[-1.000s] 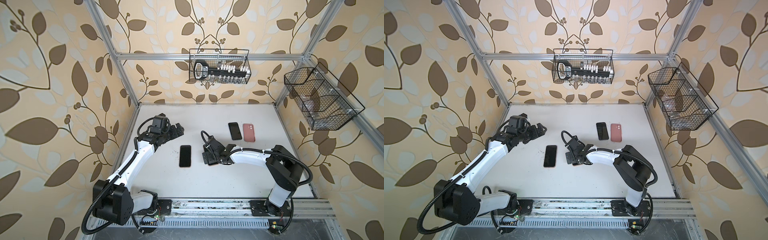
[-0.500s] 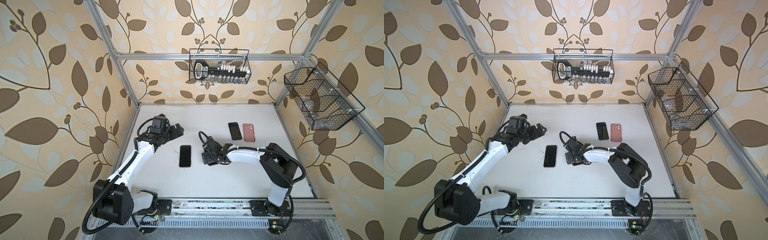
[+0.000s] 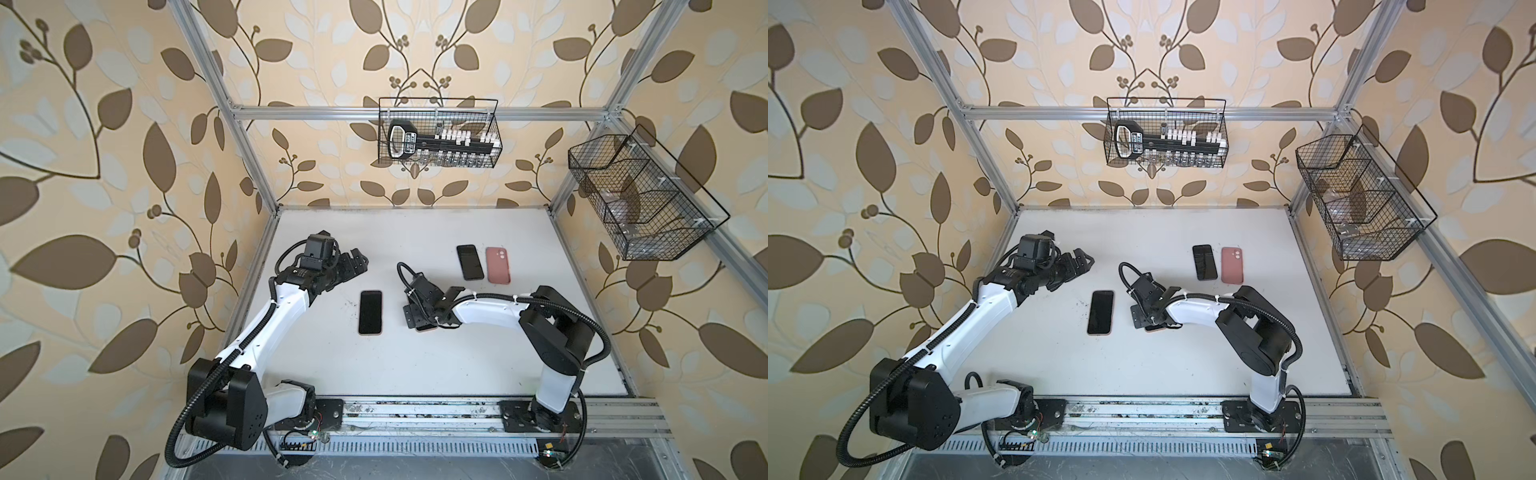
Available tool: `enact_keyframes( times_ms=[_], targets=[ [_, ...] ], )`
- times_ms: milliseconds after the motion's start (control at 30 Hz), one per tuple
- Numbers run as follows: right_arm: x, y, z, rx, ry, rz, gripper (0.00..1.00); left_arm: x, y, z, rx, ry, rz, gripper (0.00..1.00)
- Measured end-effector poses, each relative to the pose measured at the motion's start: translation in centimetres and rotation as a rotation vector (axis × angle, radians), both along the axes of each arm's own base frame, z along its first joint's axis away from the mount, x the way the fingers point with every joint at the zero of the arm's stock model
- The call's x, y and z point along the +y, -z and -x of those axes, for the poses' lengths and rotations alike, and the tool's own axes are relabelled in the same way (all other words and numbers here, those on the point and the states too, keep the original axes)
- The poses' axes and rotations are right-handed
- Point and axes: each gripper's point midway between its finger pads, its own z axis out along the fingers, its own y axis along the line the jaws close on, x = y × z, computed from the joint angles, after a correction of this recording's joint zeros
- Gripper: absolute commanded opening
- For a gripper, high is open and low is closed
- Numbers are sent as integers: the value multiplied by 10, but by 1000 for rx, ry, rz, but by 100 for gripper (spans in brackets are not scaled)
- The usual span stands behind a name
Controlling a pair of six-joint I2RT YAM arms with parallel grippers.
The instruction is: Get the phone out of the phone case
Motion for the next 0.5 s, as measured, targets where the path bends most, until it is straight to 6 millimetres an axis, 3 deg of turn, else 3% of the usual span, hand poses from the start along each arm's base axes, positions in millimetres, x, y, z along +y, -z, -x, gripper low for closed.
enact_keyframes(
  times_ms=[500],
  targets=[
    [-7, 1, -1, -5, 8, 31, 85, -7, 1, 0, 6, 5, 51, 99]
  ],
)
